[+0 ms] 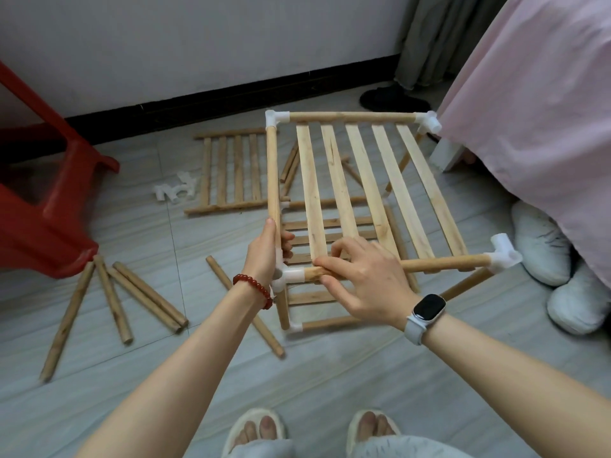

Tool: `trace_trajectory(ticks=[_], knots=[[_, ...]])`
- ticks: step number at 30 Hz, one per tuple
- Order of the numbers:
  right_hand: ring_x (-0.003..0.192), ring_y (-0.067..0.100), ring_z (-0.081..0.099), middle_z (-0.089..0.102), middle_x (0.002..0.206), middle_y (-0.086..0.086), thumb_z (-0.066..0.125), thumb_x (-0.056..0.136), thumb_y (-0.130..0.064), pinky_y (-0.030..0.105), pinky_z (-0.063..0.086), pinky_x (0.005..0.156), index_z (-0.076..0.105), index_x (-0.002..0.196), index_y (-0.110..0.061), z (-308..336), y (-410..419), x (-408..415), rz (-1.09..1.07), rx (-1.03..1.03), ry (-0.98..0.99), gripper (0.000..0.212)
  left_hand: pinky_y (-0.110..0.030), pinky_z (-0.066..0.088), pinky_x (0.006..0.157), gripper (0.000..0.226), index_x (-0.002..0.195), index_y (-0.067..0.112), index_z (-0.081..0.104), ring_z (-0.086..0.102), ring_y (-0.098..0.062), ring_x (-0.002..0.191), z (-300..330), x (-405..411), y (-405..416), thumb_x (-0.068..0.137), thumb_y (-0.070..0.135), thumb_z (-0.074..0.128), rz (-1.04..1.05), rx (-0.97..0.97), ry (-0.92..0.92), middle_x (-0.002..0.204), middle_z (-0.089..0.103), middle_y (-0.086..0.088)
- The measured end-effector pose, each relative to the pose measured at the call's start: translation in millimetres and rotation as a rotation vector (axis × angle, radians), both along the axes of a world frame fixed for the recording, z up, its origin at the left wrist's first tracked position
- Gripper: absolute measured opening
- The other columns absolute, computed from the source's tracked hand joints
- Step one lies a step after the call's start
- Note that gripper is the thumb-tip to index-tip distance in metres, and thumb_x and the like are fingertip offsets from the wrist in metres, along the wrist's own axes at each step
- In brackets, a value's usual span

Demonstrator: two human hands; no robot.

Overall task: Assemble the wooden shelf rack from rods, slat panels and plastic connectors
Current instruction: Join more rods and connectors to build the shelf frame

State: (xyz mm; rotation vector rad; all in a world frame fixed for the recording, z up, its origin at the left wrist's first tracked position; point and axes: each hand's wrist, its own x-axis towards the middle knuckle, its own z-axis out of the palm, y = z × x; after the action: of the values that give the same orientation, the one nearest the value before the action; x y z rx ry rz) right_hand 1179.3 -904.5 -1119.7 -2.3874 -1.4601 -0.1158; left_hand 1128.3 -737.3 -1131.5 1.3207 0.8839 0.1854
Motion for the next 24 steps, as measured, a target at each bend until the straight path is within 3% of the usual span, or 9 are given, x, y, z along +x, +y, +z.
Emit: trace_trajectory(ticks=[3, 5, 7, 9, 11, 14, 17, 21, 24], knots=[[0.080, 0.019, 0.056, 0.059, 0.092, -0.001, 0.037, 0.090, -0.037, 0.034, 0.042, 0.065, 0.068, 0.099, -0.022, 11, 8, 1, -0.015, -0.027, -0.022, 0.036, -0.030, 0.043, 0.076, 0.042, 0.076, 0.017, 0.059, 0.056, -0.018, 0.080, -11, -10, 18, 0.100, 0.036, 0.030, 0.057, 0.038, 0.037, 0.082, 0.061, -0.004], [0.094, 0.022, 0.057, 0.061, 0.105, 0.001, 0.034, 0.090, -0.037, 0.038, 0.043, 0.076, 0.066, 0.107, -0.022, 20, 24, 6, -0.031, -0.027, -0.040, 0.039, -0.034, 0.043, 0.087, 0.027, 0.076, 0.019, 0.057, 0.055, -0.026, 0.101, -34, -14, 40, 0.095, 0.029, 0.041, 0.017, 0.256, 0.203, 0.092, 0.063, -0.009], [0.122, 0.021, 0.044, 0.051, 0.132, 0.002, 0.027, 0.092, -0.042, 0.044, 0.034, 0.098, 0.052, 0.130, -0.025, 30, 51, 12, -0.051, -0.086, 0.029, 0.048, -0.030, 0.046, 0.078, 0.015, 0.082, 0.013, 0.056, 0.056, -0.026, 0.097, -58, -19, 61, 0.090, 0.020, 0.044, -0.066, 0.446, 0.408, 0.102, 0.062, -0.012], [0.142, 0.018, 0.015, 0.024, 0.153, -0.001, 0.023, 0.096, -0.045, 0.048, 0.014, 0.114, 0.027, 0.146, -0.031, 34, 81, 21, -0.053, -0.175, 0.103, 0.053, -0.026, 0.043, 0.070, 0.019, 0.101, 0.008, 0.059, 0.057, -0.026, 0.084, -81, -20, 74, 0.089, 0.016, 0.045, -0.145, 0.537, 0.554, 0.127, 0.051, -0.019], [0.145, 0.016, -0.005, 0.002, 0.159, -0.003, 0.024, 0.098, -0.046, 0.051, -0.001, 0.116, 0.012, 0.149, -0.034, 30, 112, 30, -0.045, -0.234, 0.132, 0.054, -0.033, 0.043, 0.084, 0.032, 0.120, 0.006, 0.052, 0.053, -0.032, 0.104, -99, -16, 81, 0.089, 0.016, 0.047, -0.201, 0.571, 0.638, 0.140, 0.032, -0.017], [0.144, 0.014, -0.015, -0.008, 0.159, -0.005, 0.029, 0.097, -0.044, 0.049, -0.008, 0.116, 0.012, 0.149, -0.034, 17, 140, 35, -0.048, -0.232, 0.172, 0.055, -0.040, 0.040, 0.095, 0.042, 0.132, 0.007, 0.038, 0.040, -0.035, 0.122, -125, -9, 87, 0.092, 0.018, 0.046, -0.273, 0.596, 0.741, 0.154, 0.002, -0.012], [0.143, 0.011, -0.017, -0.006, 0.158, -0.008, 0.031, 0.097, -0.037, 0.044, -0.011, 0.116, 0.014, 0.149, -0.030, 8, 145, 37, -0.060, -0.177, 0.196, 0.056, -0.043, 0.037, 0.098, 0.054, 0.140, 0.011, 0.026, 0.034, -0.035, 0.126, -148, -7, 91, 0.093, 0.020, 0.050, -0.274, 0.601, 0.849, 0.155, -0.009, -0.009], [0.143, 0.010, -0.016, -0.001, 0.158, -0.009, 0.033, 0.097, -0.033, 0.042, -0.014, 0.113, 0.025, 0.147, -0.030, 5, 144, 36, -0.055, -0.137, 0.225, 0.051, -0.048, 0.042, 0.095, 0.065, 0.139, 0.015, 0.005, 0.040, -0.035, 0.116, -180, -18, 79, 0.092, 0.014, 0.050, -0.256, 0.501, 0.881, 0.136, 0.028, -0.018], [0.144, 0.010, -0.014, 0.003, 0.158, -0.008, 0.034, 0.097, -0.032, 0.043, -0.013, 0.114, 0.033, 0.144, -0.029, 1, 141, 36, -0.052, -0.113, 0.232, 0.047, -0.048, 0.048, 0.084, 0.071, 0.134, 0.027, -0.002, 0.050, -0.037, 0.101, -198, -23, 71, 0.088, 0.003, 0.047, -0.204, 0.530, 0.820, 0.122, 0.034, -0.018]])
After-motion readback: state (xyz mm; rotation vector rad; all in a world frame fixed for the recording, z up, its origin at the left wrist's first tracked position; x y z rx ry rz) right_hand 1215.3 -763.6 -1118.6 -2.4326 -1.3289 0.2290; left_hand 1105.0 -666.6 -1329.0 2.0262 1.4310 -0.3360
